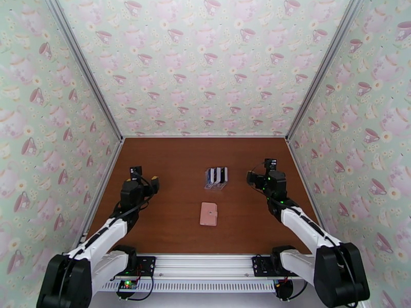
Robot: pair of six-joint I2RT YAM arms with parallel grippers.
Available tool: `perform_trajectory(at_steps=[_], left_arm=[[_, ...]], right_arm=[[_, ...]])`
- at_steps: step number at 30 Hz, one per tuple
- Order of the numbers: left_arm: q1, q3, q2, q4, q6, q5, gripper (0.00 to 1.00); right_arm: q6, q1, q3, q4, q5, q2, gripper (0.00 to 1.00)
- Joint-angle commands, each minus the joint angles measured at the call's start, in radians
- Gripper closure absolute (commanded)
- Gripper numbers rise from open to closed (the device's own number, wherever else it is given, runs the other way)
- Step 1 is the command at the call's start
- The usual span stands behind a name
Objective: Put the credit cards into the card holder
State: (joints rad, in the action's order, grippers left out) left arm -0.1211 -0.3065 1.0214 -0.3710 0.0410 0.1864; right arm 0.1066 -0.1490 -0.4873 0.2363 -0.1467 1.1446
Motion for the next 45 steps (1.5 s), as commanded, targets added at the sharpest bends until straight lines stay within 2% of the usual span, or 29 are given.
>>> perform_trajectory(at_steps=[1,6,11,17,21,31,36,37,39,45], left_arm=[[0.043,0.04,-0.003,-0.175,-0.046,-0.057,0.0],[0.109,0.071,0.082,-0.347,-0.034,-0.155,0.0],[0.142,0.048,0.244,-0.476,-0.036,-0.191,0.0],[0.193,0.047,0.412,-0.663,-0.04,-0.295,0.0],[0.22,0.039,0.479,-0.727,-0.024,-0.355,0.0],[0.21,0.004,0.475,-0.653,-0.058,-0.397,0.0],[0.178,-0.042,0.508,-0.556,-0.106,-0.371,0.0],[0.169,-0.019,0.562,-0.696,-0.096,-0.372,0.0],[0.18,-0.014,0.526,-0.635,-0.097,-0.373,0.0],[0.18,-0.024,0.538,-0.641,-0.089,-0.368,0.0]], right_arm=[[-0.057,0.007,0.038,0.151,-0.021,0.027,0.0],[-0.066,0.024,0.084,0.278,-0.002,0.061,0.0],[-0.073,0.053,0.091,0.355,0.028,0.105,0.0],[-0.075,0.081,0.11,0.463,0.076,0.163,0.0],[-0.091,0.085,0.101,0.504,0.087,0.21,0.0],[-0.092,0.109,0.111,0.638,0.134,0.332,0.0],[-0.077,0.118,0.136,0.756,0.139,0.408,0.0],[-0.082,0.118,0.133,0.733,0.145,0.396,0.0],[-0.081,0.12,0.132,0.74,0.147,0.403,0.0],[-0.082,0.12,0.089,0.656,0.144,0.402,0.0]])
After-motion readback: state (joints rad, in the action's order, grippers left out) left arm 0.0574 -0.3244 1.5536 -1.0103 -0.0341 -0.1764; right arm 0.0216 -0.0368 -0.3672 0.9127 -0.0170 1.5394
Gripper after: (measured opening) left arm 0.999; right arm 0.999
